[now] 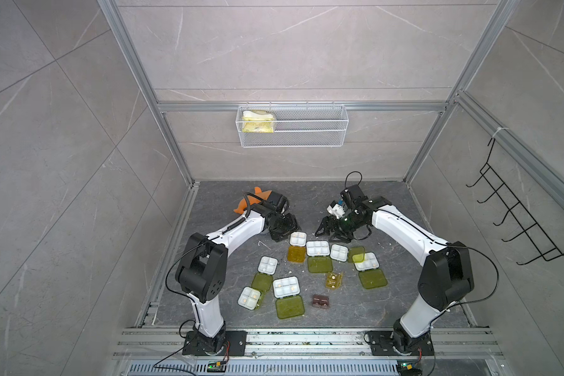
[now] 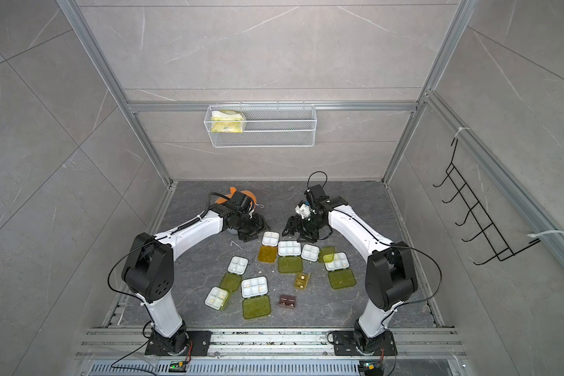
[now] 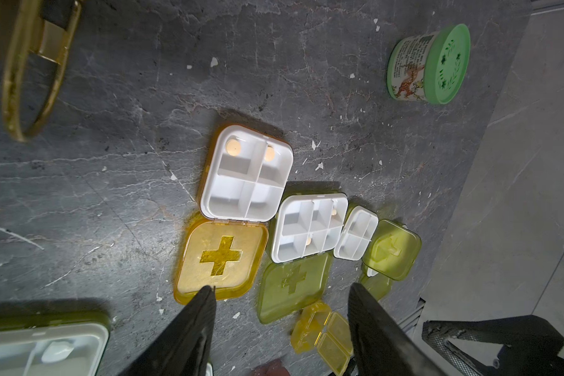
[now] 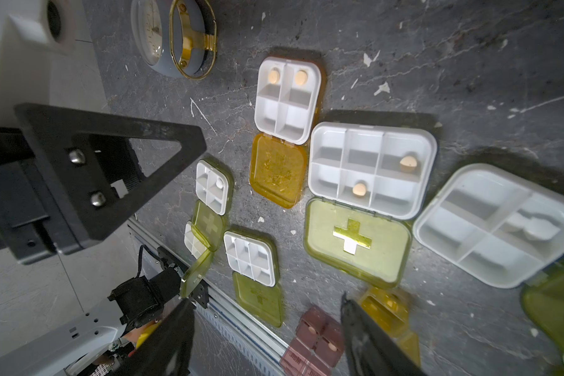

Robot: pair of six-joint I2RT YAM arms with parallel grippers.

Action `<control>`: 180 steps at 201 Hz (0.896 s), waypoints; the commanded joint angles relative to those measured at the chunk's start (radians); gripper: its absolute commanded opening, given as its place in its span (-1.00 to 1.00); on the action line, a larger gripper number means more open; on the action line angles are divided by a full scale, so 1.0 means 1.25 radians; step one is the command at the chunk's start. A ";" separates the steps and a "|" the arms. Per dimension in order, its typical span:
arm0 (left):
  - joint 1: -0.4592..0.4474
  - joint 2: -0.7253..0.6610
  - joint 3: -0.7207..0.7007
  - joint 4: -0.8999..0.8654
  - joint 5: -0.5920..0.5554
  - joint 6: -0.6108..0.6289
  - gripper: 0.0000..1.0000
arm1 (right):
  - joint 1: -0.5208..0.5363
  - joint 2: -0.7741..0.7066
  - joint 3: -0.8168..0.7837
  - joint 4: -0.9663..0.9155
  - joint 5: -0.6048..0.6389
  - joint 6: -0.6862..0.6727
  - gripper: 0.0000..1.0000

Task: Close pillboxes
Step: Close the lid on the pillbox.

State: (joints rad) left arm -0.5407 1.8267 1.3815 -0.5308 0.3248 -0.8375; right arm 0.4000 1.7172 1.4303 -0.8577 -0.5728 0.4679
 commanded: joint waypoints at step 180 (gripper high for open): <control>-0.118 0.207 0.229 -0.017 0.124 0.022 0.17 | -0.158 -0.171 -0.150 -0.120 0.211 -0.025 0.33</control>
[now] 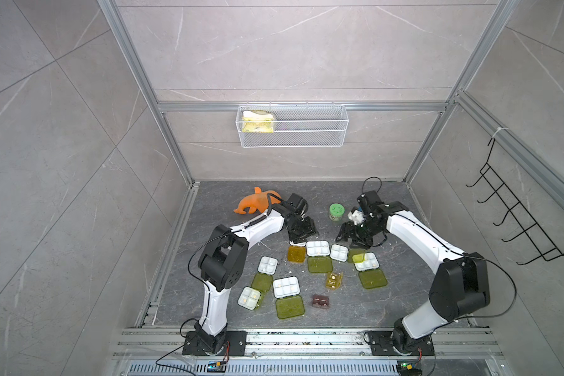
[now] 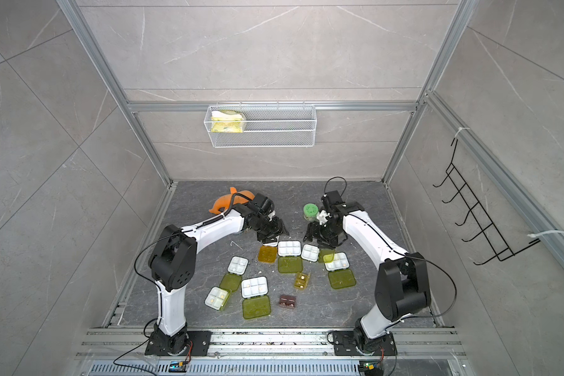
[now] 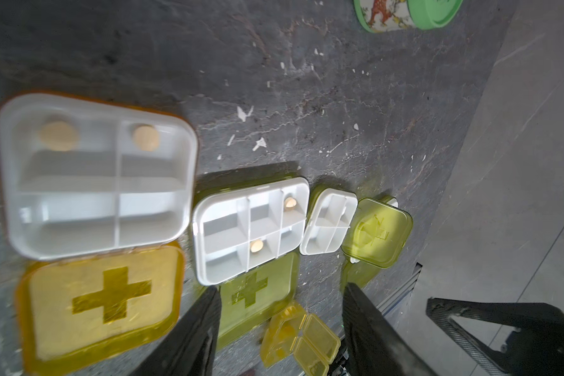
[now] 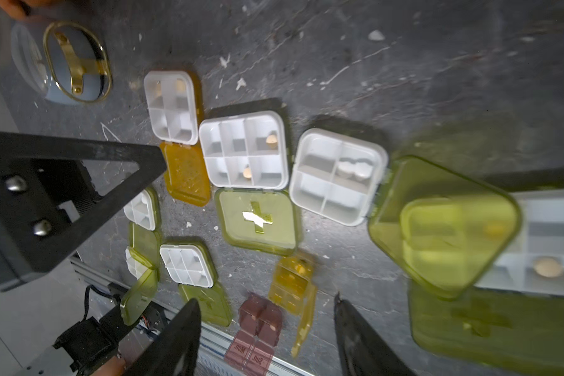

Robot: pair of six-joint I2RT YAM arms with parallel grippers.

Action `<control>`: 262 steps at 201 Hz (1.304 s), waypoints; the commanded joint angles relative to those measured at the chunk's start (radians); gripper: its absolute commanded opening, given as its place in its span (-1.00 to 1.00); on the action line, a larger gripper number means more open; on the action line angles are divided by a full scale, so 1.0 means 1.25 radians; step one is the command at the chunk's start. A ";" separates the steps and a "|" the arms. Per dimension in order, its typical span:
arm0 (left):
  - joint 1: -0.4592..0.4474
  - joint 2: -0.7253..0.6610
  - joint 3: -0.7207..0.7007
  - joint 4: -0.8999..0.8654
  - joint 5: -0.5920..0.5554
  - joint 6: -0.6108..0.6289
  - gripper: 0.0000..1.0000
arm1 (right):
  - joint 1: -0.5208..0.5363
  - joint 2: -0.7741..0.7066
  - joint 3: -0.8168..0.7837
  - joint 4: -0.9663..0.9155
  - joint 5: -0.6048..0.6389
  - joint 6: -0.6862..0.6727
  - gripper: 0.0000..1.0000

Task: Close pillboxes
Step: Close the lid on the pillbox.

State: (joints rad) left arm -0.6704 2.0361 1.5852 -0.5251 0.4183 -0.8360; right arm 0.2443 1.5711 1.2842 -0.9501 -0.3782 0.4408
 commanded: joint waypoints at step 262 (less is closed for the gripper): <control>-0.105 0.258 0.299 -0.113 0.098 0.028 -0.02 | -0.142 -0.038 -0.200 0.065 -0.009 -0.026 0.26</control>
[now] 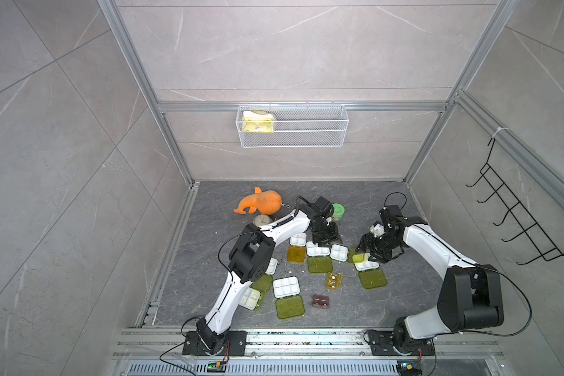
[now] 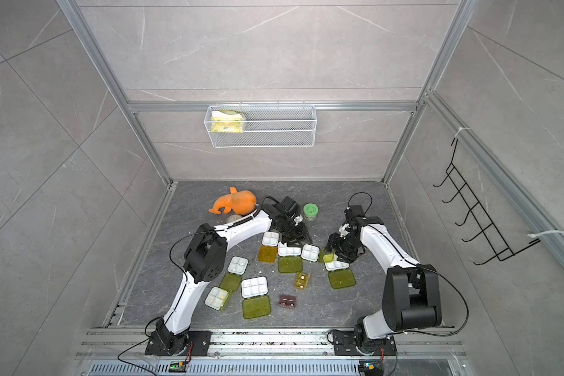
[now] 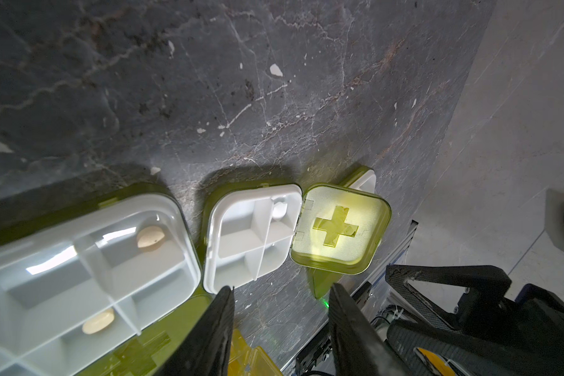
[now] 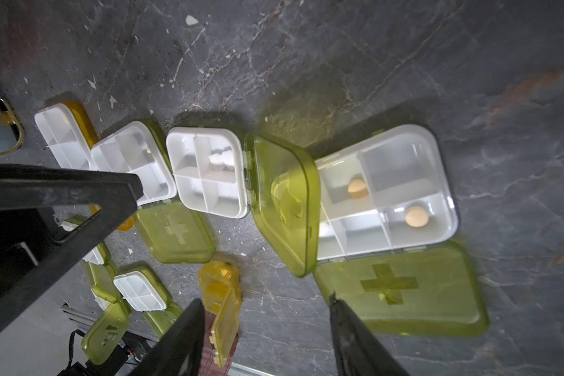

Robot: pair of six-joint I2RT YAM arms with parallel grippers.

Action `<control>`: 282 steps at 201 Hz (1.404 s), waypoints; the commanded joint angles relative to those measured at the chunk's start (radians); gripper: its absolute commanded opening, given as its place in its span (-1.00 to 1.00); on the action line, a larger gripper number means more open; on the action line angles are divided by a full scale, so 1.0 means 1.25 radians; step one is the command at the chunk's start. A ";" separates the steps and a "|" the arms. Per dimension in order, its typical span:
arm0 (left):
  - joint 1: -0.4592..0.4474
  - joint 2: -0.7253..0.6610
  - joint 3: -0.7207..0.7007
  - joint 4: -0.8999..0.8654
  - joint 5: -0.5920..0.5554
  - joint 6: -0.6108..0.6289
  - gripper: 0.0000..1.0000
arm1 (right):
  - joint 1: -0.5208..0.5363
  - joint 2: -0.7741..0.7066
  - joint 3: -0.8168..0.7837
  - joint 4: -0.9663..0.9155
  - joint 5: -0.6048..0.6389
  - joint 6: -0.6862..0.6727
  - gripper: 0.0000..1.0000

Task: Close pillboxes
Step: Close the lid on the pillbox.

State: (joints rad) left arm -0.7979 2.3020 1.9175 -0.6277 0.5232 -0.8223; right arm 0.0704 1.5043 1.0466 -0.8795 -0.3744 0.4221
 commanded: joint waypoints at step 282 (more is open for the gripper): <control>-0.013 0.089 0.086 -0.065 0.020 0.024 -0.05 | -0.004 0.065 -0.021 0.077 -0.078 -0.005 0.10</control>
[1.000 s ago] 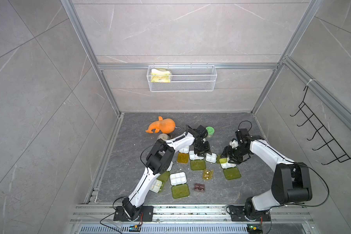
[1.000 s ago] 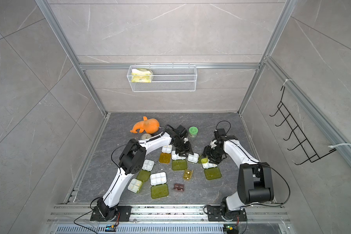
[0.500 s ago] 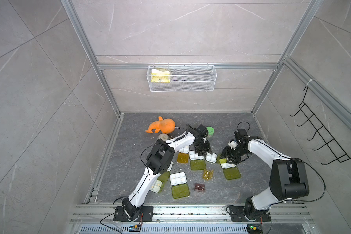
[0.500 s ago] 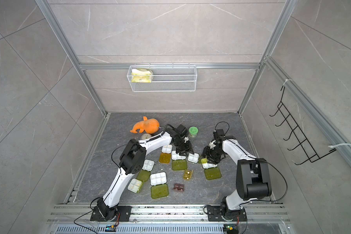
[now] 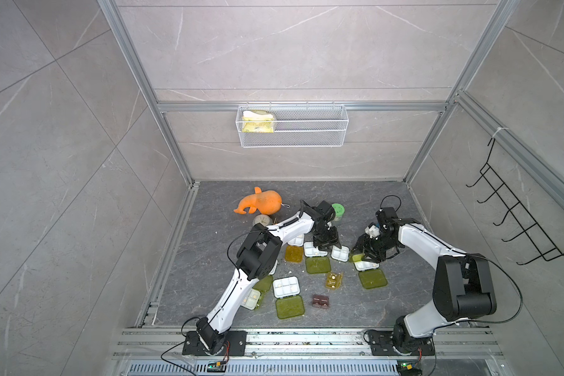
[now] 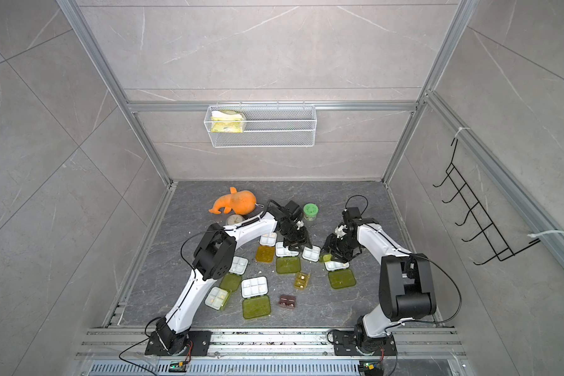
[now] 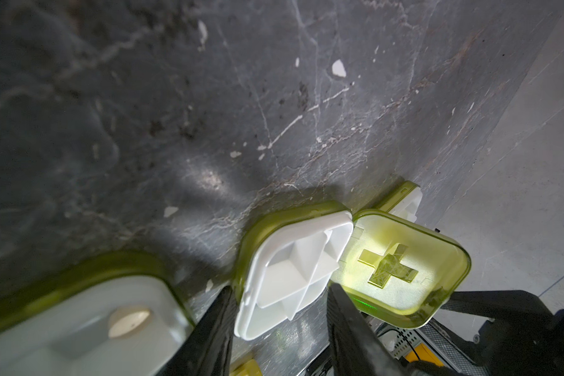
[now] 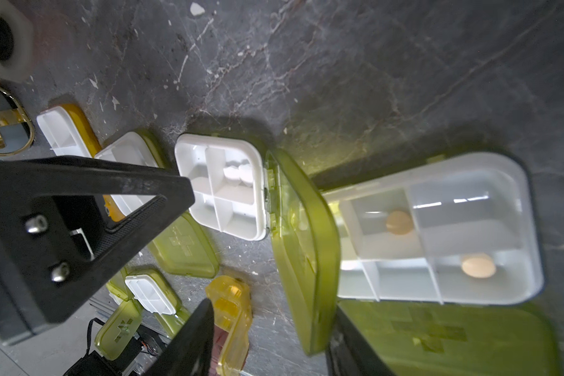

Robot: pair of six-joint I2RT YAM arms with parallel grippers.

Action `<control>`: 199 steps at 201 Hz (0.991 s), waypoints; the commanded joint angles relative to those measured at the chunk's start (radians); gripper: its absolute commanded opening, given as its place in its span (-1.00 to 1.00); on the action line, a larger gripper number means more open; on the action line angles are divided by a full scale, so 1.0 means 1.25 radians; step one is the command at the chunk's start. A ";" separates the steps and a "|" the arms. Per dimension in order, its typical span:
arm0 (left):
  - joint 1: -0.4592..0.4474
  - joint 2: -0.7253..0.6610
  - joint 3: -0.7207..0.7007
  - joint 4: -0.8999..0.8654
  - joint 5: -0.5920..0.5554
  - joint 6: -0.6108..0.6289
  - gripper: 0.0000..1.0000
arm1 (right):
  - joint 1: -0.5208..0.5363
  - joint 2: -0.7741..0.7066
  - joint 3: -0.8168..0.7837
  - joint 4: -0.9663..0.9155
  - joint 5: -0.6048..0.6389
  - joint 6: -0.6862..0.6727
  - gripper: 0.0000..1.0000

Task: Close pillboxes
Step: Close the lid on the pillbox.

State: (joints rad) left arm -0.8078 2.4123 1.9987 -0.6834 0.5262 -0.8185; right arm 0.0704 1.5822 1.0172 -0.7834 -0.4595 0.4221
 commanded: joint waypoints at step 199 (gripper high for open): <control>-0.006 0.007 0.031 -0.023 0.026 0.024 -0.05 | 0.027 0.003 0.038 -0.003 -0.020 -0.003 0.09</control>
State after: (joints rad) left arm -0.8093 2.4123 1.9991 -0.6884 0.5278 -0.8181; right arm 0.0868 1.5822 1.0306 -0.7837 -0.4728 0.4221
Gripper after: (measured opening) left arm 0.477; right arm 0.549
